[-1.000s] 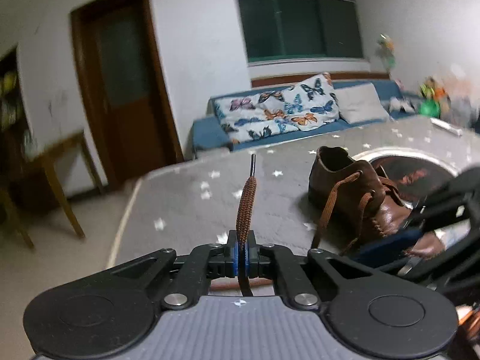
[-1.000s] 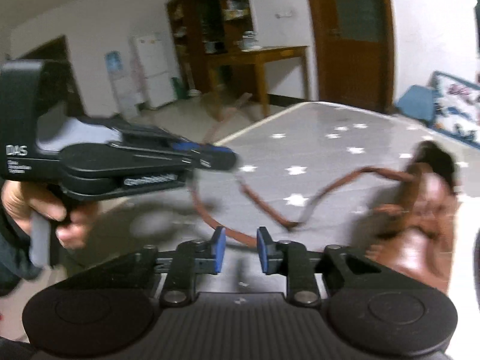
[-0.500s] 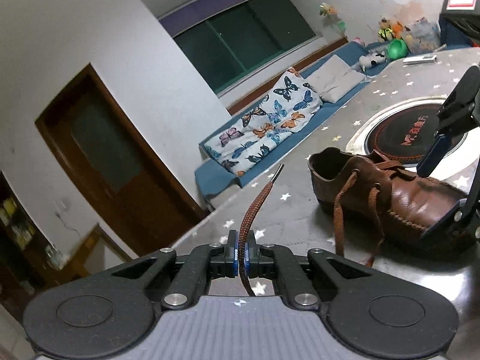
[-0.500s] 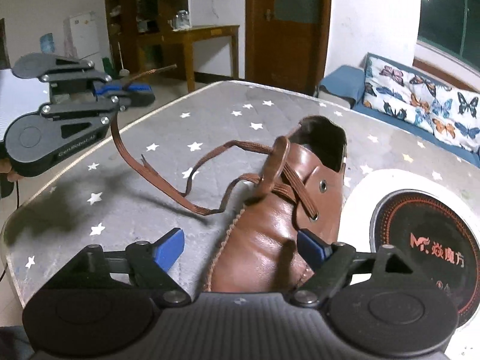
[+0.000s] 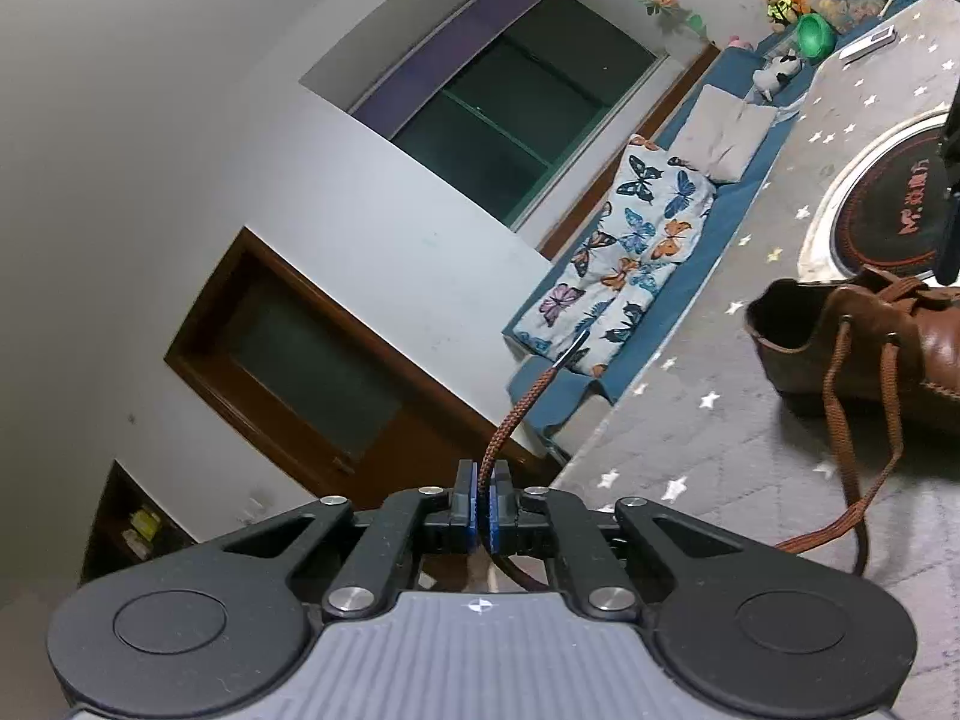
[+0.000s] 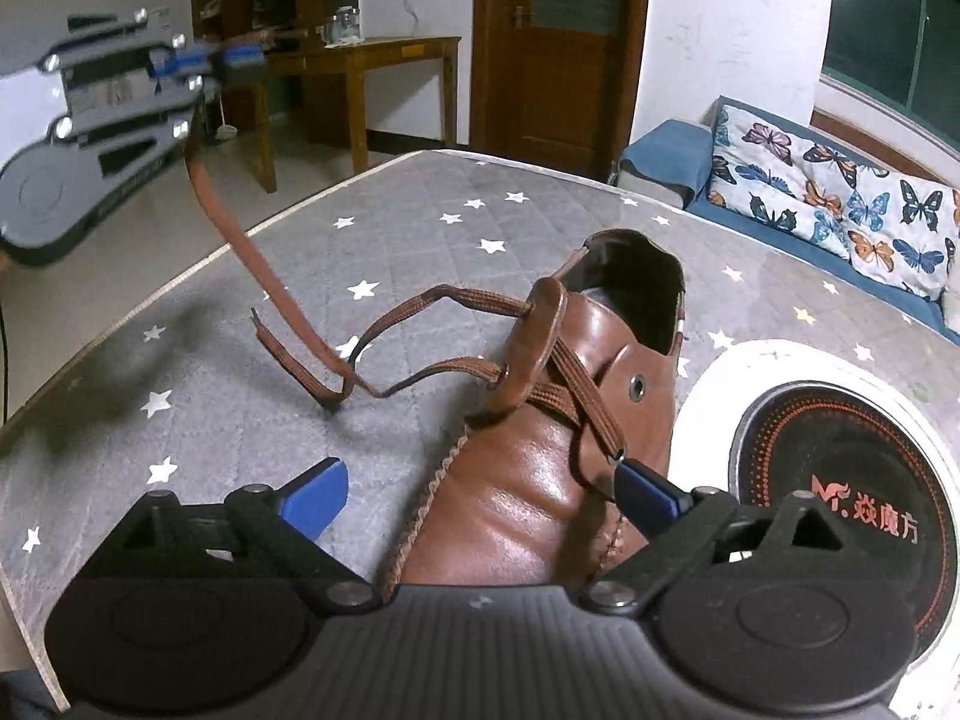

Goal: Lace up shoes with both hands
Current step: 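Lift the lace tip high above the shoe with the left gripper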

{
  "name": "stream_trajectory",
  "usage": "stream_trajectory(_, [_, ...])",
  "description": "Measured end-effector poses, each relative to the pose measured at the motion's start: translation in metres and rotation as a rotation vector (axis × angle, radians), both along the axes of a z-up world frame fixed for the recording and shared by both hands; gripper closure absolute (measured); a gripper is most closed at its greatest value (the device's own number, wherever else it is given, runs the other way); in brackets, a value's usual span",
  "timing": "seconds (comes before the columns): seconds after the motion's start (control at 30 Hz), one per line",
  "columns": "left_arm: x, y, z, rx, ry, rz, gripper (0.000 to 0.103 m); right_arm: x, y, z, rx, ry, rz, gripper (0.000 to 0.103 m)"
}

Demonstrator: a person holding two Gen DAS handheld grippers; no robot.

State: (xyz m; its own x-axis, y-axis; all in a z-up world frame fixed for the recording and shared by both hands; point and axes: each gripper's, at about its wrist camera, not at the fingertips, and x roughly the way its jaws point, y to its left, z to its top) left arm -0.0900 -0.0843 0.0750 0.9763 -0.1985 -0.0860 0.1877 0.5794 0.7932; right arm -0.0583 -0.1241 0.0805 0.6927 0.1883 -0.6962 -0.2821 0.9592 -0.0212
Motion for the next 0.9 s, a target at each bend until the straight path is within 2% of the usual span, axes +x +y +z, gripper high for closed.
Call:
stream_trajectory(0.33, [0.012, -0.003, 0.004, 0.063, -0.120, 0.021, 0.099, 0.001, 0.003, -0.001, -0.005, 0.012, 0.005, 0.004])
stream_trajectory(0.63, [0.017, -0.009, 0.011, 0.072, -0.146, 0.010, 0.099, 0.005, -0.008, -0.017, -0.061, 0.055, -0.031, 0.005])
stream_trajectory(0.77, [0.017, -0.009, 0.015, 0.086, -0.162, 0.009, 0.099, 0.005, -0.018, -0.017, -0.011, 0.072, -0.031, 0.007])
stream_trajectory(0.9, [0.016, -0.009, 0.018, 0.095, -0.180, 0.010, 0.099, 0.002, -0.024, -0.017, -0.026, 0.074, -0.037, 0.009])
